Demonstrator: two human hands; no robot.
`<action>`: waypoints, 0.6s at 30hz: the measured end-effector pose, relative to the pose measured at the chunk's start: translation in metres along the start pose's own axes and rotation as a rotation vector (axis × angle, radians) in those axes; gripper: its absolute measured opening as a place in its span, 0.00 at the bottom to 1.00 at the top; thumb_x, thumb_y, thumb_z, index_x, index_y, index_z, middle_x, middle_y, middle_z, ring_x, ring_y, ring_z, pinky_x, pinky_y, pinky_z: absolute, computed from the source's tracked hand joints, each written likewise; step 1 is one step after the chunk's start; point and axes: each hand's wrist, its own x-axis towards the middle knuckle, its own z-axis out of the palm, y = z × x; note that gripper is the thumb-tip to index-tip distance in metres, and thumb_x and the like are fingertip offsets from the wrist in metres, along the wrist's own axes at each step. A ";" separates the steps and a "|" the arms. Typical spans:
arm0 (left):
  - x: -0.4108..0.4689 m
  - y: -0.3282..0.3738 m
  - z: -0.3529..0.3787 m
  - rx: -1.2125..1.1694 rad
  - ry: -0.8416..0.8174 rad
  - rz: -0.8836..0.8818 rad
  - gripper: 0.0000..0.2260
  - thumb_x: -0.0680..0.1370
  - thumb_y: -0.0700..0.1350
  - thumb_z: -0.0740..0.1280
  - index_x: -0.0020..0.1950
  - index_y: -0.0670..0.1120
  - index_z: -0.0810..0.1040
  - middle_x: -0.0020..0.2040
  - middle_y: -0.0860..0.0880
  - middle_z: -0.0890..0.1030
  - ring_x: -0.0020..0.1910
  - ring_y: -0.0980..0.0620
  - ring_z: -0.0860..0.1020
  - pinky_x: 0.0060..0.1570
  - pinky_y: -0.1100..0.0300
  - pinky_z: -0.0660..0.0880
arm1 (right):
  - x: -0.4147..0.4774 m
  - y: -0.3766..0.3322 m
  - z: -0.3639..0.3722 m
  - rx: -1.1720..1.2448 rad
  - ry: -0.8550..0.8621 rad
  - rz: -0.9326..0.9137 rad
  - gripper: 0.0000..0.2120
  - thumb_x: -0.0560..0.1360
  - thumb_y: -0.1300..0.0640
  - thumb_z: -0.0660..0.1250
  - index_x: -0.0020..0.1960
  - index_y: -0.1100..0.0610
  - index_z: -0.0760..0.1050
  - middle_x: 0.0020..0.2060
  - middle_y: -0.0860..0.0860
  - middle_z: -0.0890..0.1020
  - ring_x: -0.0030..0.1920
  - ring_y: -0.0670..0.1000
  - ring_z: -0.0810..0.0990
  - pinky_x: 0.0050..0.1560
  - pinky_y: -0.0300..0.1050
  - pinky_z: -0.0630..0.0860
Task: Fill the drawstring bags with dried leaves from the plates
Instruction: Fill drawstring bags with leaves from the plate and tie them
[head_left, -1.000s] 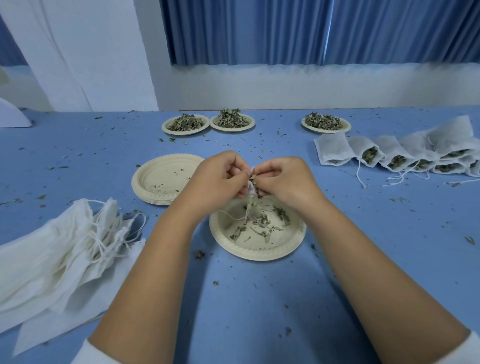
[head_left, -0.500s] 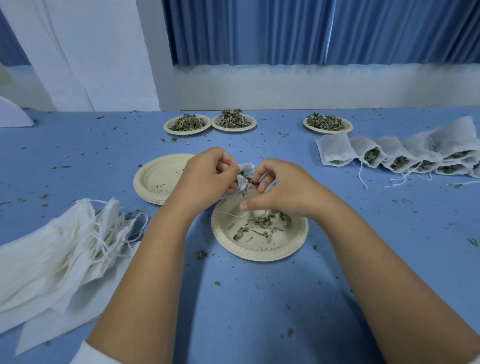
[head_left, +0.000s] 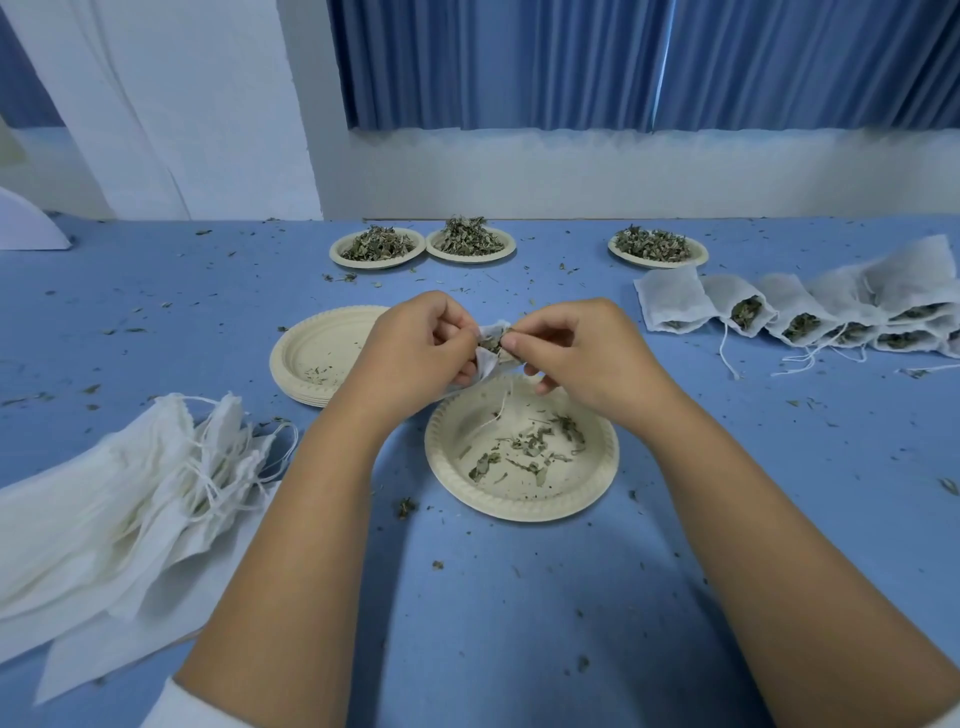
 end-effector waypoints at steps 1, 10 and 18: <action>0.000 0.000 0.000 0.009 -0.003 0.002 0.03 0.79 0.40 0.67 0.45 0.43 0.78 0.32 0.51 0.82 0.29 0.57 0.81 0.31 0.68 0.76 | 0.001 0.000 -0.002 0.034 0.014 0.004 0.05 0.75 0.57 0.72 0.40 0.51 0.83 0.36 0.53 0.84 0.34 0.50 0.81 0.35 0.42 0.81; -0.004 0.004 0.004 -0.020 -0.101 0.052 0.05 0.79 0.39 0.67 0.43 0.46 0.78 0.30 0.54 0.81 0.31 0.56 0.81 0.35 0.64 0.78 | 0.001 0.007 0.012 -0.053 0.112 0.012 0.04 0.70 0.60 0.75 0.41 0.52 0.81 0.31 0.45 0.82 0.27 0.37 0.77 0.33 0.31 0.73; -0.009 0.007 0.006 -0.059 -0.219 0.076 0.04 0.80 0.39 0.66 0.45 0.44 0.77 0.32 0.53 0.80 0.33 0.56 0.81 0.37 0.63 0.79 | -0.001 0.008 0.013 -0.125 0.053 0.019 0.08 0.72 0.61 0.70 0.35 0.53 0.82 0.25 0.45 0.78 0.23 0.40 0.73 0.27 0.35 0.70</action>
